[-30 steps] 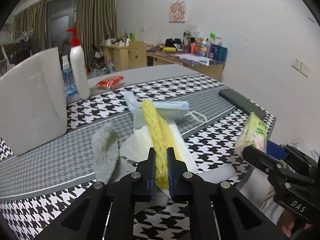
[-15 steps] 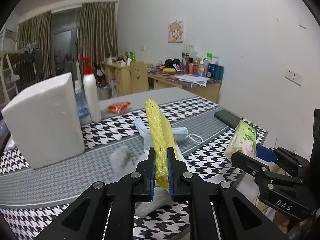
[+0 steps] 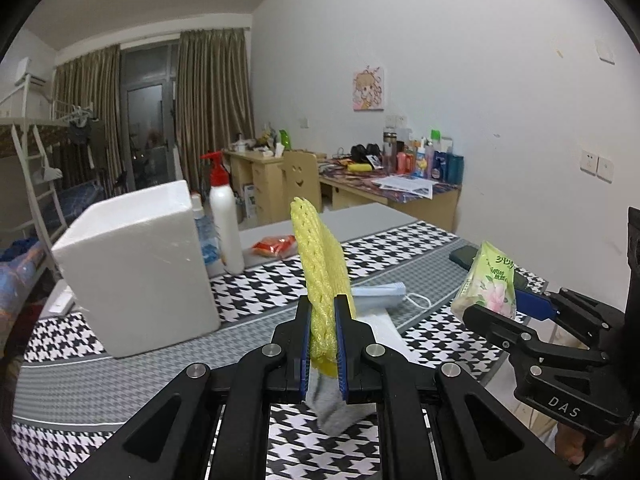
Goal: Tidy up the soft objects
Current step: 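Lift both held items and carry them over the white foam box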
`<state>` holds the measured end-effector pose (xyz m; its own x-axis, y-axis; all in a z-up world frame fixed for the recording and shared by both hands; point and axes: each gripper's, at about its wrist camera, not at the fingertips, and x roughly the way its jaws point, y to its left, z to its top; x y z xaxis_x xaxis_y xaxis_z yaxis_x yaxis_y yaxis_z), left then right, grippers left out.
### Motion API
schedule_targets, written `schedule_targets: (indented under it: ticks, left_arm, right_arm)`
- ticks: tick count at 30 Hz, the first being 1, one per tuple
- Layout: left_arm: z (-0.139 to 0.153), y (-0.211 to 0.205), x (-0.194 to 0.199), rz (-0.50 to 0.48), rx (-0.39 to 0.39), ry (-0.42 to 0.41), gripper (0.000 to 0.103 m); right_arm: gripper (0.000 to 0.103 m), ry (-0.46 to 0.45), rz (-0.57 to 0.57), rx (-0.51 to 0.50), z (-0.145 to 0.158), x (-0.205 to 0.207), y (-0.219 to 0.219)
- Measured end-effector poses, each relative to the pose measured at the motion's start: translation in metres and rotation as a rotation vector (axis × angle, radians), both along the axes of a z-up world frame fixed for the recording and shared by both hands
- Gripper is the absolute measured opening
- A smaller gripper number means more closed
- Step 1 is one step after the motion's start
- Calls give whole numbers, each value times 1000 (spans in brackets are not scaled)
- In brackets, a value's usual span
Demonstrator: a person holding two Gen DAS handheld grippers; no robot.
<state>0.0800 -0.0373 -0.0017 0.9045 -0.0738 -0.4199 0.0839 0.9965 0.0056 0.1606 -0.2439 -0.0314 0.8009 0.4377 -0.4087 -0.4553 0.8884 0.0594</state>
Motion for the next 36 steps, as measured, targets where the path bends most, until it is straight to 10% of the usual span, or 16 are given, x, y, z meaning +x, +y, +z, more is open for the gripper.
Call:
schedule_targets:
  ticks: [36]
  left_arm:
    - [61, 55, 11, 93, 4, -77, 11]
  right_arm:
    - [51, -64, 68, 4, 59, 24, 61]
